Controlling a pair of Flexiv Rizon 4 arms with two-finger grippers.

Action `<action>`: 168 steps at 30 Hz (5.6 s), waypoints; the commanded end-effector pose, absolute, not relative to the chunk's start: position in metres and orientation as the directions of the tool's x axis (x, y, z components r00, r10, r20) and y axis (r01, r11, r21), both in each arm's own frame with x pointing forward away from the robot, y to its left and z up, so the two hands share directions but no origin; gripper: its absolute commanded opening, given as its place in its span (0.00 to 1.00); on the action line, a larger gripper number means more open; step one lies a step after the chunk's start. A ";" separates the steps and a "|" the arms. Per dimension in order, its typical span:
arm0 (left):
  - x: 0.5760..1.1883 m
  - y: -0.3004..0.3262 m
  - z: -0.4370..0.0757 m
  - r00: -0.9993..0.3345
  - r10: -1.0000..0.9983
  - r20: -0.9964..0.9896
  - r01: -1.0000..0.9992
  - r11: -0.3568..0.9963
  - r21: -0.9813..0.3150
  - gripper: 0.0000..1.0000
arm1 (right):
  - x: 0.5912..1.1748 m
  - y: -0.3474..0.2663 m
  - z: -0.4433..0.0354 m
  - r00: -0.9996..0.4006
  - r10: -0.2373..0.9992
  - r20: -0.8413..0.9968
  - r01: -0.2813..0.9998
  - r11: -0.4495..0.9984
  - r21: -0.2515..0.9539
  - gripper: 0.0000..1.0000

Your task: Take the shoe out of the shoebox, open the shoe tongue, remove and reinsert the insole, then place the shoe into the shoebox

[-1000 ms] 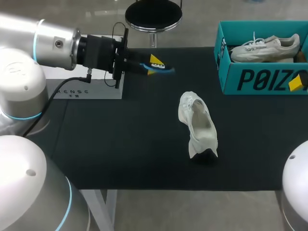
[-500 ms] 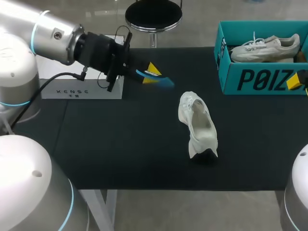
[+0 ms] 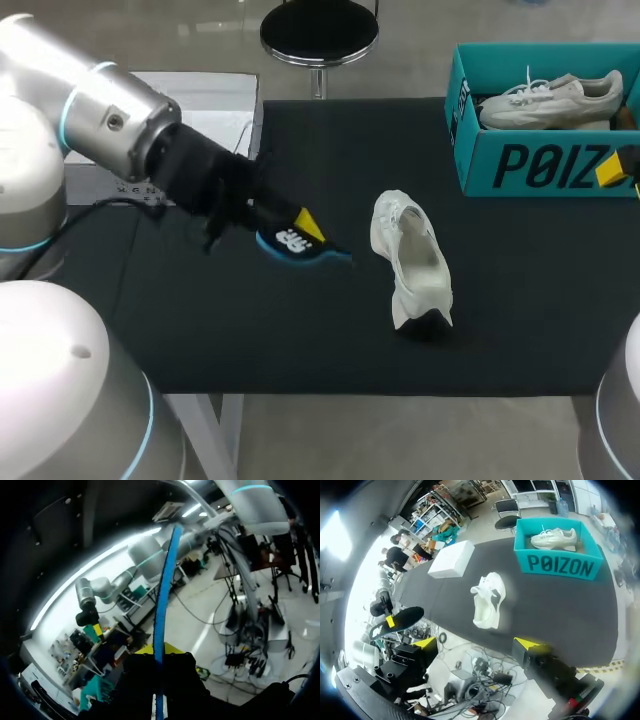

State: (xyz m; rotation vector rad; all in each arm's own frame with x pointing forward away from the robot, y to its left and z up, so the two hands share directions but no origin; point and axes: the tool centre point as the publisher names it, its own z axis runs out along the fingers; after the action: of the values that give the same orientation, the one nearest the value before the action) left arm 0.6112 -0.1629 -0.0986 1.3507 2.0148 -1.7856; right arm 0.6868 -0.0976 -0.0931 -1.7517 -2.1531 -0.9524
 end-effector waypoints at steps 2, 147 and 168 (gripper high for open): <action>0.598 -0.184 -0.128 -0.561 0.463 -0.686 0.712 -0.153 -0.685 0.00 | 0.688 -0.098 -0.093 -0.273 0.801 0.533 0.934 0.087 0.346 1.00; 0.726 -0.327 -0.301 -0.379 0.331 -0.864 0.906 -0.056 -0.419 0.00 | 0.688 -0.098 -0.093 -0.273 0.801 0.533 0.934 0.087 0.346 1.00; 0.732 -0.326 -0.305 -0.398 0.301 -0.867 0.904 -0.032 -0.426 0.00 | 0.688 -0.098 -0.093 -0.273 0.801 0.533 0.934 0.087 0.346 1.00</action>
State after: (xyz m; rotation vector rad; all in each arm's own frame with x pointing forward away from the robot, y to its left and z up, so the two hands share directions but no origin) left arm 0.7307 -0.3220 -0.3007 1.2750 1.7147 -1.4511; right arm 0.6859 -0.0982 -0.0936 -1.7518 -2.1539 -0.9548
